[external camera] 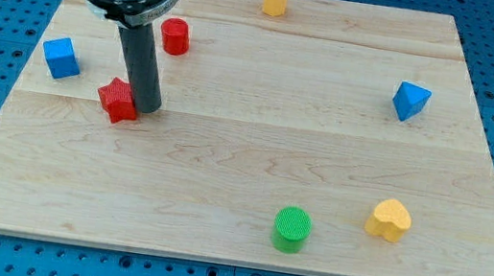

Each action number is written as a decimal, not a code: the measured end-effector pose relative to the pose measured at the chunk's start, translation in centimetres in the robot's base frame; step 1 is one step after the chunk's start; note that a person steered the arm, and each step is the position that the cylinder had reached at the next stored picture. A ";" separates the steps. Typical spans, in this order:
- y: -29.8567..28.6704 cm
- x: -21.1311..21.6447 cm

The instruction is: Slide the red star a bit left

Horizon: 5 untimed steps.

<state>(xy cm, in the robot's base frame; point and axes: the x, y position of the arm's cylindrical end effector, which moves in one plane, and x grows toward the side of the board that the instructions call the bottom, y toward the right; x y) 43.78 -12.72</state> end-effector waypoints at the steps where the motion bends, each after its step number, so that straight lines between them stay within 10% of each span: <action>1: 0.0 -1.1; 5: -1.8 -2.3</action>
